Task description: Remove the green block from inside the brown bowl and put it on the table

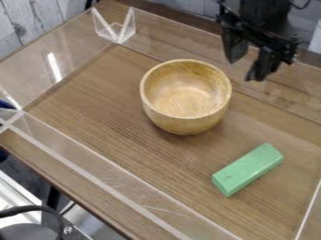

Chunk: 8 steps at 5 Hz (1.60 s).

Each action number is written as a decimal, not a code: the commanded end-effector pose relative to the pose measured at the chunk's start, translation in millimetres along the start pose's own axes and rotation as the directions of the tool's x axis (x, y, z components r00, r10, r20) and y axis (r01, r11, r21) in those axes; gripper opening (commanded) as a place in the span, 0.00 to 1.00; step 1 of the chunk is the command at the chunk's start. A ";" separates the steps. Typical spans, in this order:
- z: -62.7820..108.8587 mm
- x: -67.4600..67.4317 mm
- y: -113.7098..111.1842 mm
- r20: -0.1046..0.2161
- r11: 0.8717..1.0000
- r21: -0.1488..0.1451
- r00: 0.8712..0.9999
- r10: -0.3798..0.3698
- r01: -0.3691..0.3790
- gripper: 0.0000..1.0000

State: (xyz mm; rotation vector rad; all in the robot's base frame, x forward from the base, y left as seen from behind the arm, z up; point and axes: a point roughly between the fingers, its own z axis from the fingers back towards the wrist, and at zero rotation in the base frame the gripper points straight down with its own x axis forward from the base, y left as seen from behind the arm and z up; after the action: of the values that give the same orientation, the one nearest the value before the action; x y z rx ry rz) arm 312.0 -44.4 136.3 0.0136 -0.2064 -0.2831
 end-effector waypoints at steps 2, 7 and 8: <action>4.6 17.1 9.0 0.075 1.000 0.015 0.997 0.003 -0.004 0.00; -32.9 41.8 10.0 0.128 1.000 0.005 0.991 -0.025 0.025 0.00; -40.9 48.4 10.9 0.132 1.000 0.002 0.991 -0.029 0.029 0.00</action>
State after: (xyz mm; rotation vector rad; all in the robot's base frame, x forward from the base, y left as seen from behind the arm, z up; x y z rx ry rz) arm 356.8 -48.3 83.3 -0.0049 -0.2622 -0.3170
